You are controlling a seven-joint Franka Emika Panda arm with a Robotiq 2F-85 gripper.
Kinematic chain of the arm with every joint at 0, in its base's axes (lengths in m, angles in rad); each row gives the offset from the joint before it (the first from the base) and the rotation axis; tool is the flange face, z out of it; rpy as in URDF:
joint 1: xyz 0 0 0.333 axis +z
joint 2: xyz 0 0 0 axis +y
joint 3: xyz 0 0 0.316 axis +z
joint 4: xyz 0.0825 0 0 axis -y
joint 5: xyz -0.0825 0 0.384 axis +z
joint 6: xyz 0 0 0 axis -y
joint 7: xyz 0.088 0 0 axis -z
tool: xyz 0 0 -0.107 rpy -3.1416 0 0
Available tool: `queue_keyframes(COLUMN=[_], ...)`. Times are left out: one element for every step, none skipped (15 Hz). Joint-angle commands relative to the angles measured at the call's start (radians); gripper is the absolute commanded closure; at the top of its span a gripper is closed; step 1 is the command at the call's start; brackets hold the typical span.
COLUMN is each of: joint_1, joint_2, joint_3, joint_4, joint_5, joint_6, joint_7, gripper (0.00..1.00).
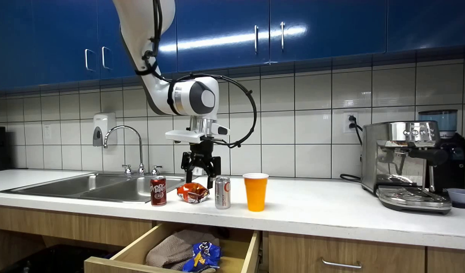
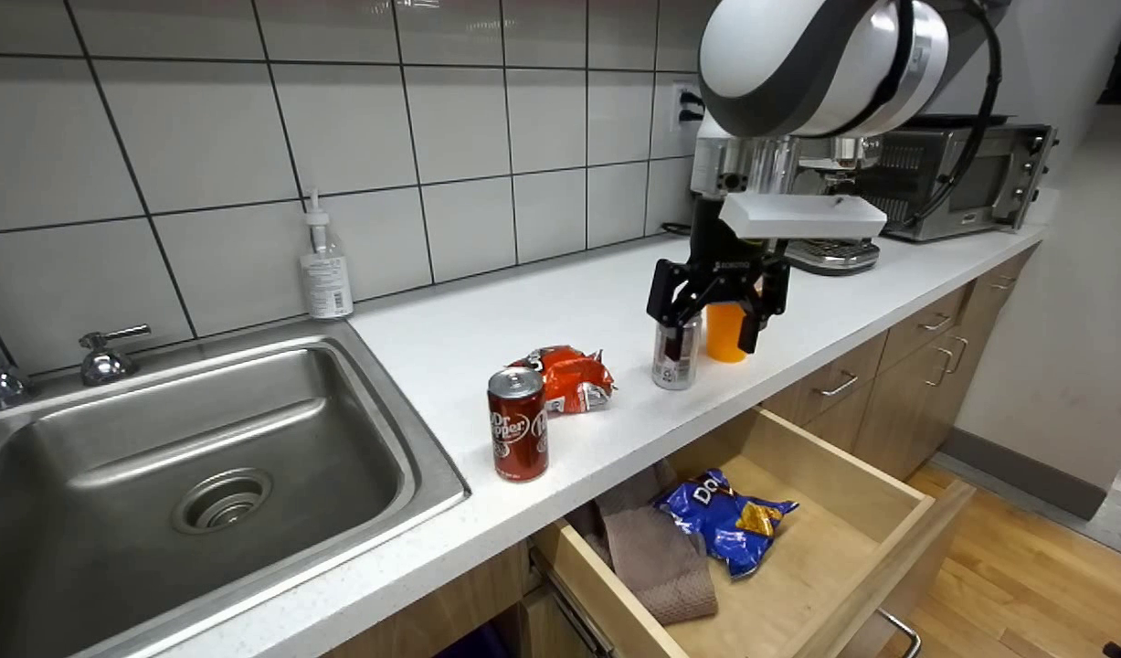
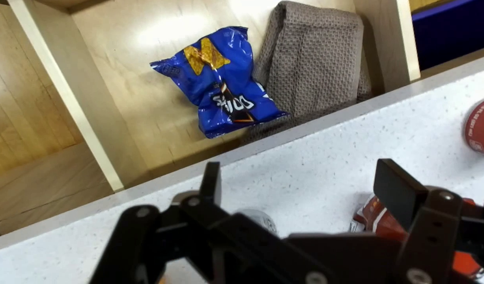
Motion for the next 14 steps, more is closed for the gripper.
queue_keyframes(joint_1=[-0.01, -0.012, -0.016, -0.018, -0.019, -0.02, -0.018, -0.02, -0.02, -0.021, -0.021, -0.021, -0.022, -0.023], joint_2=[0.028, 0.037, 0.046, 0.057, 0.067, 0.08, 0.096, 0.112, 0.125, 0.138, 0.153, 0.166, 0.182, 0.196], joint_3=[-0.014, -0.02, -0.023, -0.027, -0.032, -0.035, -0.043, -0.046, -0.048, -0.048, -0.05, -0.051, -0.051, -0.05], joint_4=[0.079, 0.094, 0.111, 0.129, 0.146, 0.166, 0.183, 0.203, 0.219, 0.237, 0.256, 0.275, 0.295, 0.313], joint_5=[-0.007, -0.007, 0.0, 0.0, -0.004, -0.003, -0.014, -0.013, -0.011, -0.007, -0.006, -0.004, -0.001, 0.0], joint_6=[-0.059, -0.063, -0.069, -0.081, -0.093, -0.112, -0.12, -0.132, -0.139, -0.145, -0.149, -0.155, -0.161, -0.168], joint_7=[0.069, 0.083, 0.088, 0.095, 0.107, 0.119, 0.146, 0.155, 0.164, 0.165, 0.171, 0.175, 0.178, 0.18], gripper=[0.0, 0.0, 0.0, 0.0, 0.0, 0.0, 0.0, 0.0, 0.0, 0.0, 0.0, 0.0, 0.0, 0.0])
